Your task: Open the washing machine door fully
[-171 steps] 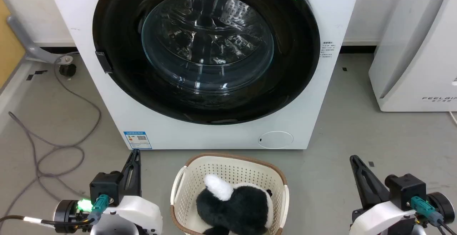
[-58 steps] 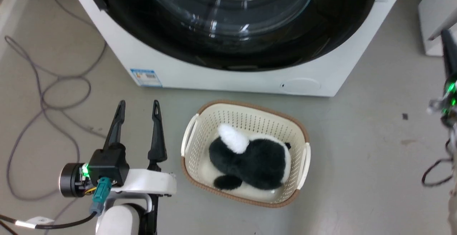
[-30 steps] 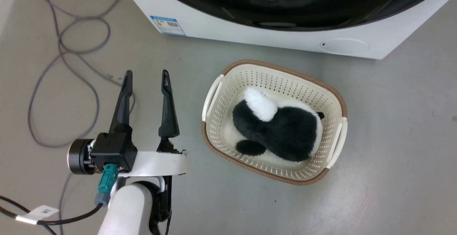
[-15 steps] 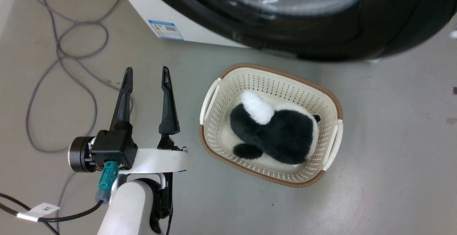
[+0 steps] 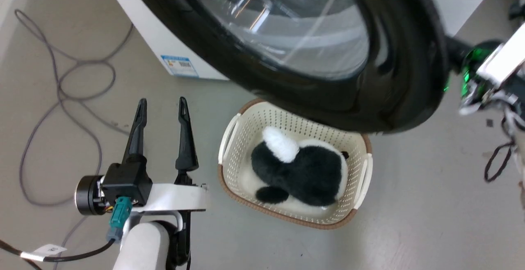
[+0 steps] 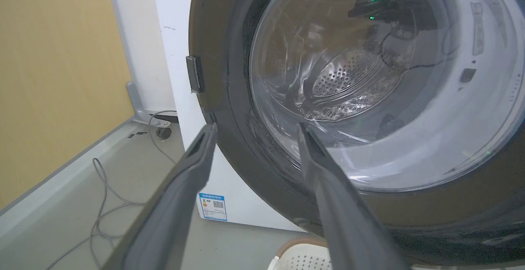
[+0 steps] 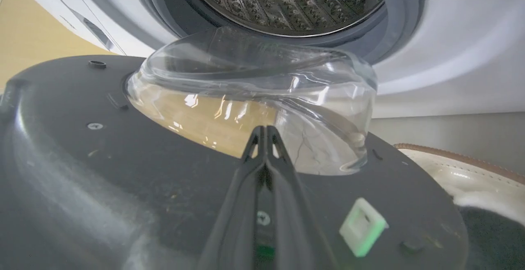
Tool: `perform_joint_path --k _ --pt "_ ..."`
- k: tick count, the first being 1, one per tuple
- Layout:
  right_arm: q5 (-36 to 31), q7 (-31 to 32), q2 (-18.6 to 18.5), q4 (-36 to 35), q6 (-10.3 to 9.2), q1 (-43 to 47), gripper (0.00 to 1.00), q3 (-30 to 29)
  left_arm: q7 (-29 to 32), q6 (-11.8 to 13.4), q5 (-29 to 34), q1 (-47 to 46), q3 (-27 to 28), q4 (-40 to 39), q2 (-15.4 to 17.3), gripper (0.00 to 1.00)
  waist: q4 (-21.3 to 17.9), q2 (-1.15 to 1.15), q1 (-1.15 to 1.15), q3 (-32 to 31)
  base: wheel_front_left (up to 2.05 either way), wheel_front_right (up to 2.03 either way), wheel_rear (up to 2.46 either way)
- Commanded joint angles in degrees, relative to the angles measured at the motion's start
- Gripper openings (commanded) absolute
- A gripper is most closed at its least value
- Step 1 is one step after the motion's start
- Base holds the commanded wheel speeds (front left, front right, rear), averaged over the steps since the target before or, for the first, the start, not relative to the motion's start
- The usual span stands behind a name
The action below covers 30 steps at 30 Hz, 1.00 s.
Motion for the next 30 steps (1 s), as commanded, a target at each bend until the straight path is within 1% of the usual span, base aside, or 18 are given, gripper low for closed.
perform_joint_path --k 1,16,25,30 --pt "0.4 0.5 0.5 -1.1 0.21 1.9 0.0 0.5 -0.3 -0.4 0.3 0.8 0.3 0.3 0.1 1.0 -0.7 0.0 0.0 -1.3 0.0 0.0 0.0" --pt "2.3 2.6 3.2 -14.0 0.21 18.5 0.0 4.7 -0.3 -2.4 1.5 6.2 2.3 3.2 0.1 1.0 -2.4 0.0 0.0 -9.4 0.0 0.0 0.0" --pt "2.4 2.0 6.7 -19.9 0.21 26.5 0.0 8.0 -0.3 -3.4 2.2 9.2 3.4 4.3 0.1 1.0 -2.6 0.0 0.0 -13.3 0.0 0.0 0.0" --pt "2.0 1.7 8.6 -21.5 0.21 30.1 0.0 10.3 -0.3 -3.8 2.4 10.5 4.0 4.7 0.1 1.0 -2.5 0.0 0.0 -14.9 0.0 0.0 0.0"
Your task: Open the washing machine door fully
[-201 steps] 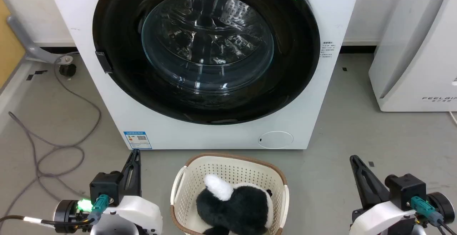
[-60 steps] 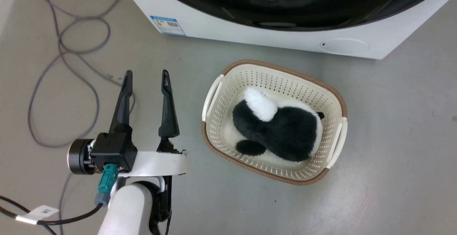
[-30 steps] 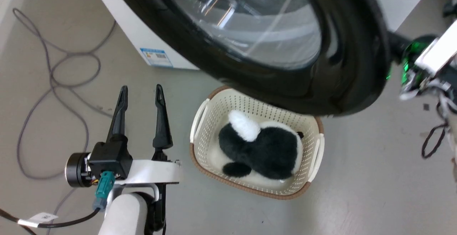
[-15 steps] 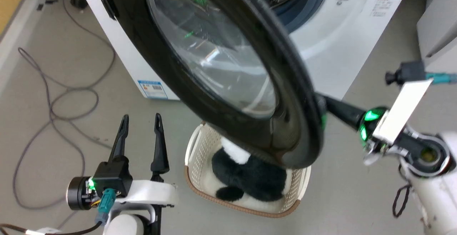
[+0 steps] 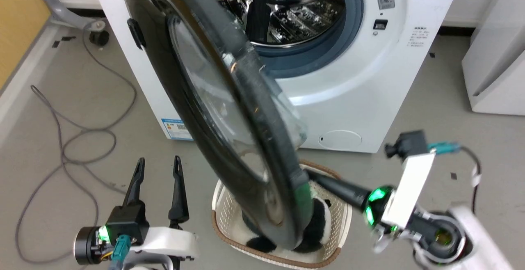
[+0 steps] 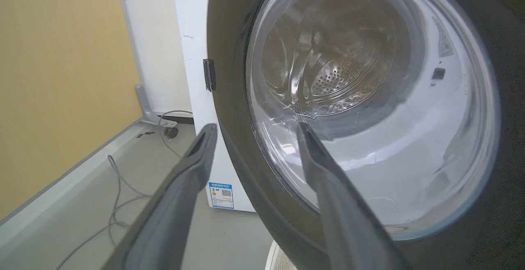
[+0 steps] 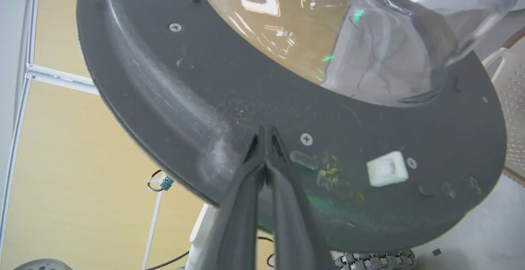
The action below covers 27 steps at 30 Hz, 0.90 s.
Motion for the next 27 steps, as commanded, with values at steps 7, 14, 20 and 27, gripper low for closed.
perform_joint_path --k 7,14,20,27 --pt "-1.2 -1.3 2.9 -3.1 0.21 5.9 0.0 3.8 -0.3 -0.9 0.6 2.0 0.7 0.8 0.1 1.0 -0.1 0.0 0.01 -2.6 0.0 0.0 0.0" --pt "-3.3 -5.5 3.0 -5.5 0.21 9.9 0.0 4.6 -0.3 -1.4 0.8 3.9 1.5 1.3 0.1 1.0 -0.8 0.0 0.01 -5.2 0.0 0.0 0.0" --pt "-9.0 -19.3 2.1 -8.8 0.21 11.5 0.0 0.9 -0.3 -1.6 0.9 5.1 2.3 1.3 0.1 1.0 -1.4 0.0 0.01 -6.4 0.0 0.0 0.0" --pt "-16.0 -38.2 -0.1 -10.6 0.21 11.9 0.0 -3.8 -0.3 -1.8 0.8 5.6 2.9 1.1 0.1 1.0 -2.1 0.0 0.01 -7.0 0.0 0.0 0.0"
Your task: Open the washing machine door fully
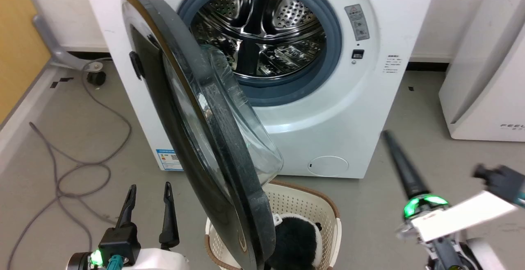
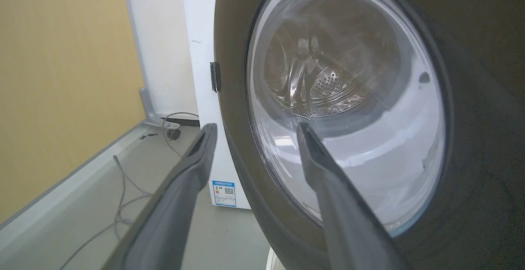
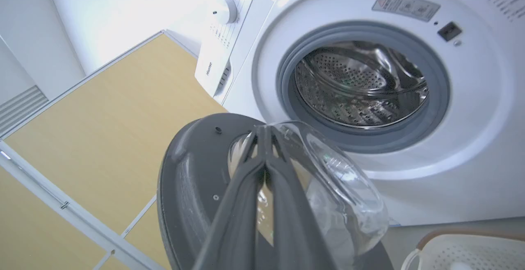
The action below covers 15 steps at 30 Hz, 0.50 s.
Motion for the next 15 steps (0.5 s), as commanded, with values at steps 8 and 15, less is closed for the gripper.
perform_joint_path --k 8,15 --pt "-23.7 -13.1 -4.1 1.9 0.2 1.0 0.0 -4.9 -0.3 -0.1 0.4 1.3 0.7 -0.6 0.1 1.0 -1.4 0.0 0.01 -0.3 0.0 0.0 0.0" --pt "-52.4 -13.2 0.7 -3.1 0.2 5.4 0.0 -12.3 -0.3 -0.1 0.5 1.2 1.1 -0.9 0.1 1.0 -2.0 0.0 0.01 0.0 0.0 0.0 0.0"
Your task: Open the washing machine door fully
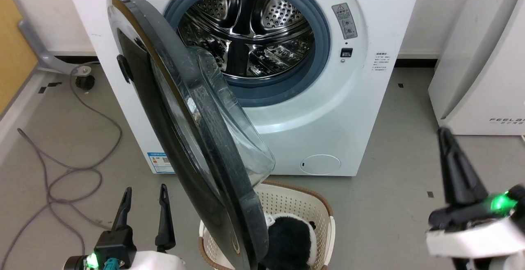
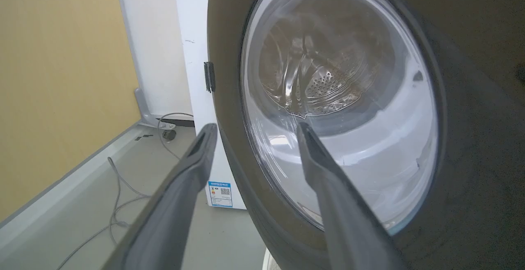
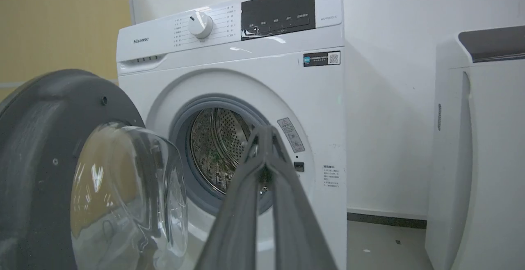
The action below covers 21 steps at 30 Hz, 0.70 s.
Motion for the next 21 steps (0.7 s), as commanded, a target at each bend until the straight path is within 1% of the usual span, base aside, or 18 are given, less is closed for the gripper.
perform_joint_path --k 1,3,6,10,13,14,15,21 --pt "-2.5 -0.2 1.1 -0.3 0.06 1.8 0.0 -0.4 -0.3 -0.1 0.5 0.3 0.1 -0.3 0.1 1.0 0.0 0.0 0.0 0.1 0.0 0.0 0.0" --pt "-5.5 -0.2 3.0 0.0 0.06 3.6 0.0 -1.4 -0.3 -0.2 0.6 0.3 0.1 -0.4 0.1 1.0 0.0 0.0 0.0 0.1 0.0 0.0 0.0" --pt "-10.8 -0.2 4.0 0.8 0.06 6.1 0.0 -1.9 -0.3 -0.2 0.7 0.2 0.0 -0.4 0.1 1.0 0.1 0.0 0.0 0.3 0.0 0.0 0.0" --pt "-13.9 -0.2 6.5 2.8 0.06 9.0 0.0 -3.9 -0.3 -0.2 0.8 -0.1 -0.1 -0.5 0.1 1.0 0.3 0.0 0.0 0.5 0.0 0.0 0.0" --pt "-14.6 -0.2 7.7 5.4 0.06 10.6 0.0 -4.6 -0.3 -0.1 0.9 -0.2 -0.3 -0.4 0.1 1.0 0.5 0.0 0.0 0.6 0.0 0.0 0.0" --pt "-14.7 -0.2 7.9 6.2 0.06 10.9 0.42 -4.6 -0.3 0.0 0.9 -0.2 -0.3 -0.3 0.1 1.0 0.5 0.0 0.0 0.6 0.0 0.0 0.0" --pt "-15.0 -0.2 8.1 6.8 0.06 11.0 1.0 -4.8 -0.3 0.0 0.9 -0.2 -0.3 -0.3 0.1 1.0 0.5 0.0 0.0 0.6 0.0 0.0 0.0" --pt "-16.7 -0.2 8.8 8.6 0.06 11.1 1.0 -5.3 -0.3 0.1 1.0 -0.1 0.0 -0.2 0.1 1.0 0.5 0.0 0.0 0.4 0.0 0.0 0.0"
